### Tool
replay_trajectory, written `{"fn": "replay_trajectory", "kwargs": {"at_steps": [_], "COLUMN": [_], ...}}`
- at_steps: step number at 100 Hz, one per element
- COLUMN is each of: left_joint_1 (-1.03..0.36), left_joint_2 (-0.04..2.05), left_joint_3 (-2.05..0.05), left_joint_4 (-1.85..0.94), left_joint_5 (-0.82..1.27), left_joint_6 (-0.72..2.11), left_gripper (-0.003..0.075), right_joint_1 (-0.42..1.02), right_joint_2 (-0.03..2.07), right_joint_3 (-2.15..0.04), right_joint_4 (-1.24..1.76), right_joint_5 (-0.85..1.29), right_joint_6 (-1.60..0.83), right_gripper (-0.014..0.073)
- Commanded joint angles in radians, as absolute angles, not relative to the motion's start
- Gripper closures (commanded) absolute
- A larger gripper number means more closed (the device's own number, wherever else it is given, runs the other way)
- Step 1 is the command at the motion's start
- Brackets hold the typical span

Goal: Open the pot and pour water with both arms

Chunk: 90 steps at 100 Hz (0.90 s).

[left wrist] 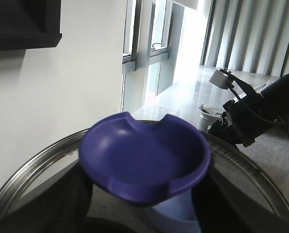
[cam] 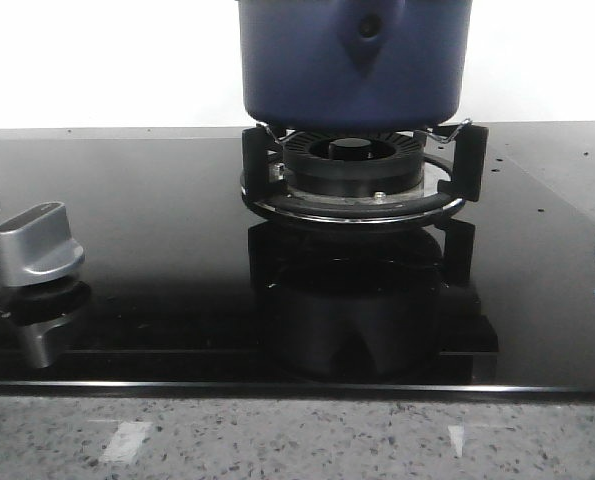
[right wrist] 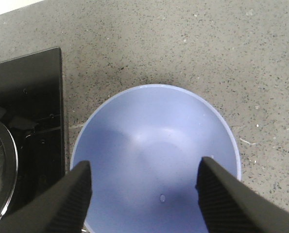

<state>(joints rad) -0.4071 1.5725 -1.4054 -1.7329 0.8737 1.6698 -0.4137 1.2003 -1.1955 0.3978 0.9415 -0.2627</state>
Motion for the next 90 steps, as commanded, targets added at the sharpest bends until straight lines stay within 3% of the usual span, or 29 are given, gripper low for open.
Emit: {"fn": "replay_trajectory", "kwargs": {"at_steps": [1, 90], "left_joint_1": [-0.415, -0.415], "left_joint_2": [1.528, 1.588], "left_joint_3": [-1.445, -1.446], "left_joint_4": [-1.844, -1.803], "left_joint_5": [0.901, 0.823], "left_joint_6": [1.670, 1.727], "left_gripper": [0.0352, 0.0352], "right_joint_1": [-0.418, -0.418], "right_joint_2": [1.176, 1.176], "right_joint_3": [-1.229, -1.229], "right_joint_4": [0.424, 0.430], "right_joint_5": [0.897, 0.897], "right_joint_6": [-0.276, -0.276], "right_gripper": [0.0170, 0.0170]}}
